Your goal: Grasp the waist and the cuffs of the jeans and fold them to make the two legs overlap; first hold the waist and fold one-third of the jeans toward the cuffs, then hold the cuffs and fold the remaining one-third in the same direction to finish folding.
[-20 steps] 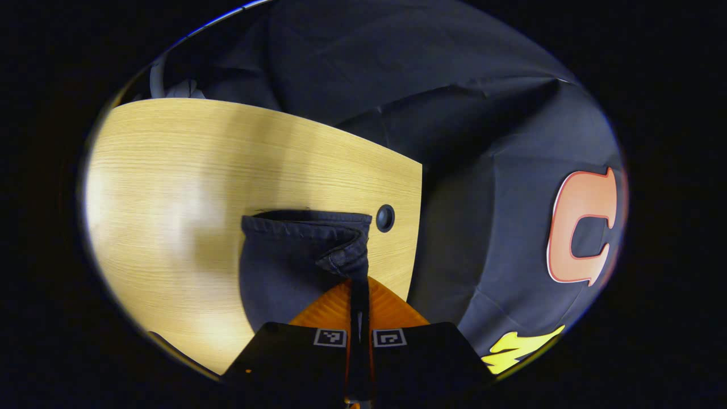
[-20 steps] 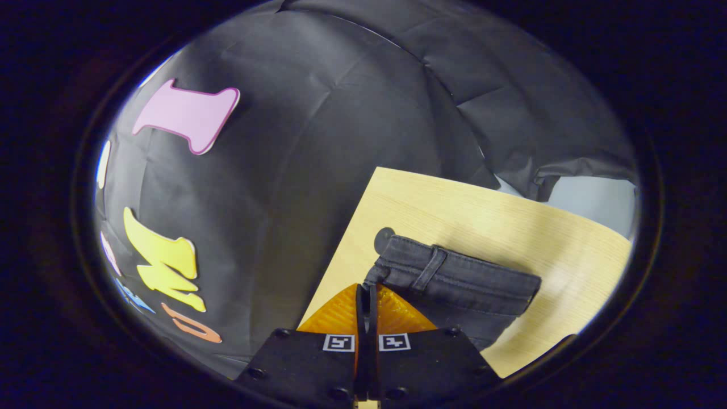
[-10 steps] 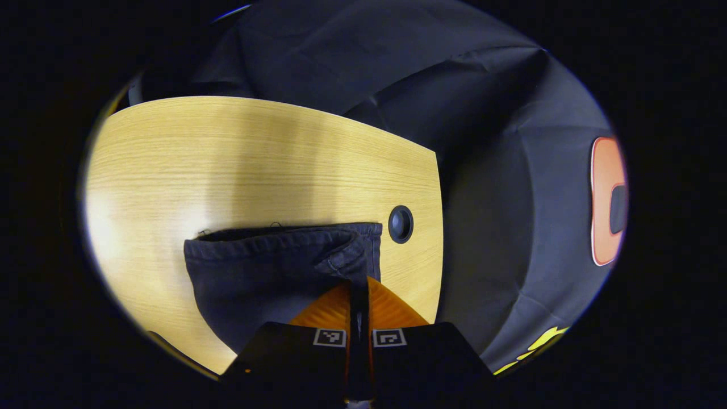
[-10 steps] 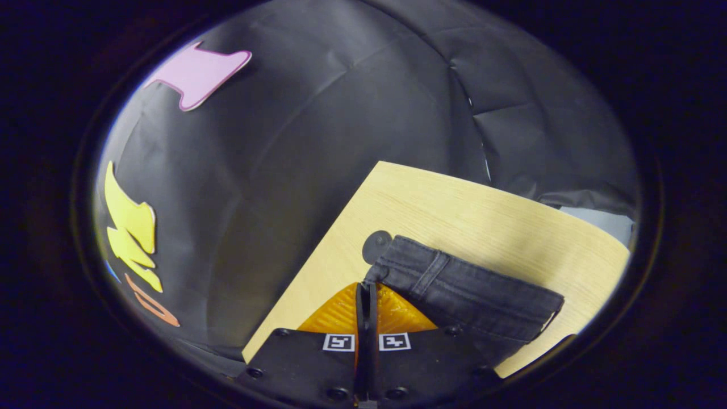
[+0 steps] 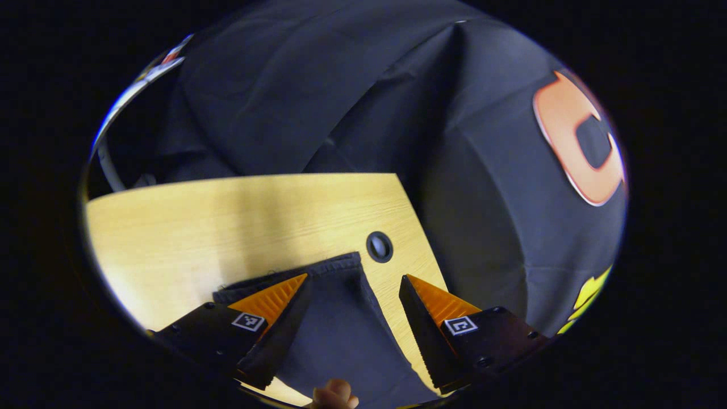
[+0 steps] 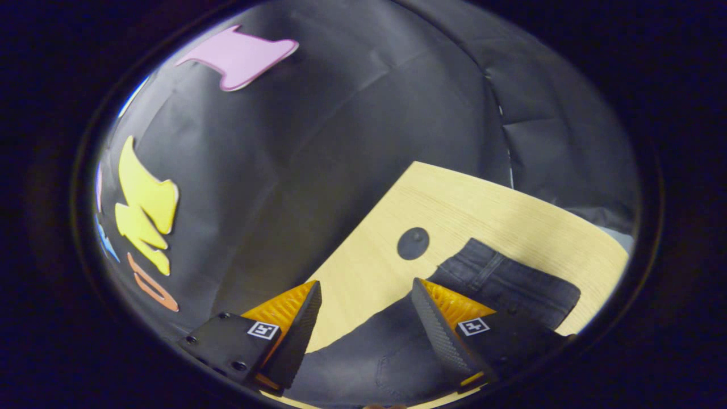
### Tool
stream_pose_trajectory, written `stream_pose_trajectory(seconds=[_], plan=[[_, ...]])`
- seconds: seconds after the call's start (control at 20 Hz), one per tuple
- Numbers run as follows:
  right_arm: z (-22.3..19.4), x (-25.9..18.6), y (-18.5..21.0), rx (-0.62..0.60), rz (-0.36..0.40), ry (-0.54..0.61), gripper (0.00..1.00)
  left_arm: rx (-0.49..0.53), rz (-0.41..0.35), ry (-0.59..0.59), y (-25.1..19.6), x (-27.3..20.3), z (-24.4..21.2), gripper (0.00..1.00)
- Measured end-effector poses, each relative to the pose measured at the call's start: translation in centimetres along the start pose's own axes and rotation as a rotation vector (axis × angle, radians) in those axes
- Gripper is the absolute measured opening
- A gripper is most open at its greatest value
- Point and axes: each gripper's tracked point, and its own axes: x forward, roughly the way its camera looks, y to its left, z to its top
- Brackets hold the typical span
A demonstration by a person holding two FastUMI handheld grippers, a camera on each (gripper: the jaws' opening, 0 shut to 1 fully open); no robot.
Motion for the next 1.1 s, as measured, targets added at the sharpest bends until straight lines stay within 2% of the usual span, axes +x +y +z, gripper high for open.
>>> stream_pose_trajectory(seconds=[0.2, 0.3, 0.55, 0.7, 0.9, 1.1], plan=[[-1.0, -4.7, 1.6, -0.115, 0.022, -0.012, 0.98, 0.196, -0.178, -0.132, -5.9, -7.4, 0.8, 0.99], [-1.6, -7.2, 1.4, -0.150, 0.016, -0.021, 0.98, 0.290, -0.244, -0.190, -8.2, -11.3, 0.6, 0.98], [-3.0, -12.4, -1.7, -0.162, -0.042, -0.039, 0.98, 0.567, -0.403, -0.361, -13.2, -21.2, -1.0, 0.98], [-3.8, -14.0, -5.4, -0.094, -0.111, -0.039, 0.98, 0.666, -0.493, -0.400, -14.3, -26.1, -3.6, 0.98], [-5.1, -13.9, -10.4, 0.076, -0.184, -0.003, 0.98, 0.695, -0.587, -0.413, -15.4, -31.2, -6.8, 0.98], [-6.7, -12.1, -12.3, 0.259, -0.177, 0.046, 0.98, 0.689, -0.613, -0.352, -15.1, -33.5, -9.1, 0.98]])
